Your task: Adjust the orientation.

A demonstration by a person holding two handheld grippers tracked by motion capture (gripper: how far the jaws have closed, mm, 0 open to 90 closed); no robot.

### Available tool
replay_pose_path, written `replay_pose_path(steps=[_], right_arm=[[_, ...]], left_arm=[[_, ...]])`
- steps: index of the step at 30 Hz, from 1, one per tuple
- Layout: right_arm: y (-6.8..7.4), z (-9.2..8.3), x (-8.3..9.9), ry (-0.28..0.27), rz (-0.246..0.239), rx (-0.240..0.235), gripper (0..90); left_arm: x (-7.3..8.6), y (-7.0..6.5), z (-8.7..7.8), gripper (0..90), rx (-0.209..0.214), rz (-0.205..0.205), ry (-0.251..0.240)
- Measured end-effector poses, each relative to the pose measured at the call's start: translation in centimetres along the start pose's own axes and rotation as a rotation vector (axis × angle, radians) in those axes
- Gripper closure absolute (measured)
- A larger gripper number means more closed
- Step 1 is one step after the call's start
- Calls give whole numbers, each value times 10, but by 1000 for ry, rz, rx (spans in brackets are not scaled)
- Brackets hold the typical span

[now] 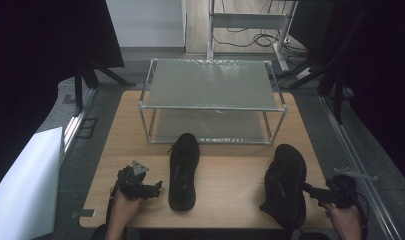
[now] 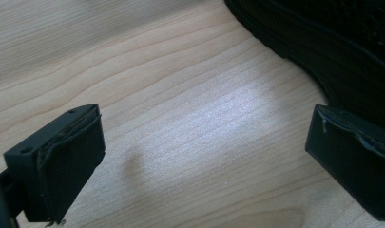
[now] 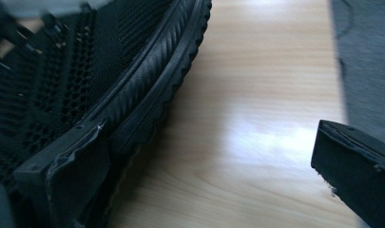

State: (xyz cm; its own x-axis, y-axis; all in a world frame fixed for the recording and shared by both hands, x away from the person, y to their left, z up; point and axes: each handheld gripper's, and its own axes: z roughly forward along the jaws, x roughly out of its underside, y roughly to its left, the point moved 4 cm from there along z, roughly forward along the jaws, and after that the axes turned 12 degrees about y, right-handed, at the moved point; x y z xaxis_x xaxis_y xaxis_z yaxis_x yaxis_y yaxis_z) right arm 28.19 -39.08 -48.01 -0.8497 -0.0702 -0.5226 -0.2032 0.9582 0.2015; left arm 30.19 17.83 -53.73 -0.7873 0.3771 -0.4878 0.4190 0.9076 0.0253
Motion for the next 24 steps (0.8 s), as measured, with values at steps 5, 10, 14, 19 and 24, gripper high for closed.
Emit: replay_pose_path(steps=[5, 10, 14, 19, 24], right_arm=[[-16, 9, 8, 64, -30, 99, 95], [-22, 29, 10, 105, -25, 83, 123], [-21, 30, 8, 90, -23, 90, 133], [-20, 33, 8, 89, -9, 64, 133], [-6, 43, 4, 83, -28, 28, 132]], left_arm=[[0, -1, 0, 0, 4, 2, 1], [0, 0, 0, 0, 0, -1, -1], [0, 0, 0, 0, 0, -3, 1], [-1, 0, 0, 0, 0, 1, 4], [-1, 0, 0, 0, 2, -7, 5]])
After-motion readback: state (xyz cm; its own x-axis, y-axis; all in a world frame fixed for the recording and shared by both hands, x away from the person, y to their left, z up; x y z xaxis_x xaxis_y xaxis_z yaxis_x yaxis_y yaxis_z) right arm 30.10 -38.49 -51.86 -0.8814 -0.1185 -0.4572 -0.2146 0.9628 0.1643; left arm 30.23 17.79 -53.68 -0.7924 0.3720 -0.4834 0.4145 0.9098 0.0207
